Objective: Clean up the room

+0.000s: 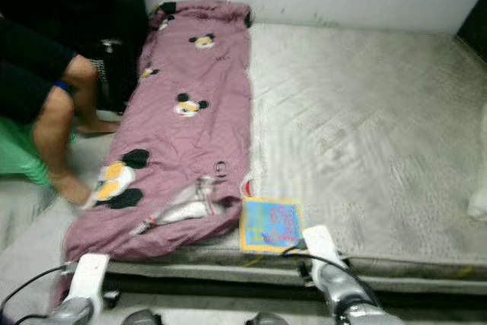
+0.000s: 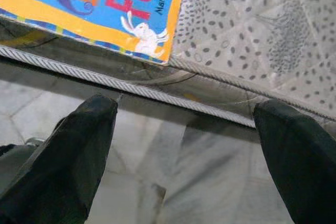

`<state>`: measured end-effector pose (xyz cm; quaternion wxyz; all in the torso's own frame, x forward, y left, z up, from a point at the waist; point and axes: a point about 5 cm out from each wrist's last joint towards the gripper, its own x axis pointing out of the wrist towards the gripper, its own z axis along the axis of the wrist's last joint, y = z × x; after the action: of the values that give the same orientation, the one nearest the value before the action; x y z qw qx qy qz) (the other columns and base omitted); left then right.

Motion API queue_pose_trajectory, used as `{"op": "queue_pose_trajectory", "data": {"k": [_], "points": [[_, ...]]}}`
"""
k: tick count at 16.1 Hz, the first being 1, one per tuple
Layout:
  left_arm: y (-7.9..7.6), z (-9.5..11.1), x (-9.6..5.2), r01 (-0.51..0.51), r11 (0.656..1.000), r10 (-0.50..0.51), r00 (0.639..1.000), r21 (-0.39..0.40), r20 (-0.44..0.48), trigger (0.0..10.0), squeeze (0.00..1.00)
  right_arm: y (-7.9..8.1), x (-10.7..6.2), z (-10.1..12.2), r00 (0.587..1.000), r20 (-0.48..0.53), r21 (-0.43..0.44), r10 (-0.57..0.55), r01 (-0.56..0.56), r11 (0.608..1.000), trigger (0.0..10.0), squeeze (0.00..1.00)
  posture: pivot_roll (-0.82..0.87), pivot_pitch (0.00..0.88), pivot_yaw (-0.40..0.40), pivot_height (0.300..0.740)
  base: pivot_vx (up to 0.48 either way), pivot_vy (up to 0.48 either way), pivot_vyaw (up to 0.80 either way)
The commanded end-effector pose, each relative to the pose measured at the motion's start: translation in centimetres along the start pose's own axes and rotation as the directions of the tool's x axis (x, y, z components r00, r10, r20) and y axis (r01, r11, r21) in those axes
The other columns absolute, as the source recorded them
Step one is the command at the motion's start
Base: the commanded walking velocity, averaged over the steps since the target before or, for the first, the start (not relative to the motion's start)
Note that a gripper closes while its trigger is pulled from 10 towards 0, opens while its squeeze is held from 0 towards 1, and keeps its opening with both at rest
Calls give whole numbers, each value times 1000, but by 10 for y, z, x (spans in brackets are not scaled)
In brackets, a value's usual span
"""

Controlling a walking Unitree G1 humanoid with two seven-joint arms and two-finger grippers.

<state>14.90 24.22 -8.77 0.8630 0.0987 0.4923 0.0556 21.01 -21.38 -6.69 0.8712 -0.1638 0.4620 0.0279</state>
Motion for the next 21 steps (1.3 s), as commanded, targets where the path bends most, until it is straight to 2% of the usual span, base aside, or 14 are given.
{"op": "queue_pose_trajectory", "data": {"k": [1,4,21], "points": [[-1,0,0,13,1000,-13,1000,16,-1,10000,0,-2,0,1,1000,4,-6,-2,2,1000,10000,0,-87,0,-41,740,0,-334,0],[-1,1,0,14,1000,-14,1000,19,1,10000,0,-3,0,3,1000,13,-35,2,-1,999,10000,0,-87,0,-42,740,0,-334,0],[-2,3,1,18,1000,-18,1000,19,2,10000,0,-3,0,5,1000,16,-57,12,-11,998,10000,0,-88,0,-43,740,0,-318,0]]}}
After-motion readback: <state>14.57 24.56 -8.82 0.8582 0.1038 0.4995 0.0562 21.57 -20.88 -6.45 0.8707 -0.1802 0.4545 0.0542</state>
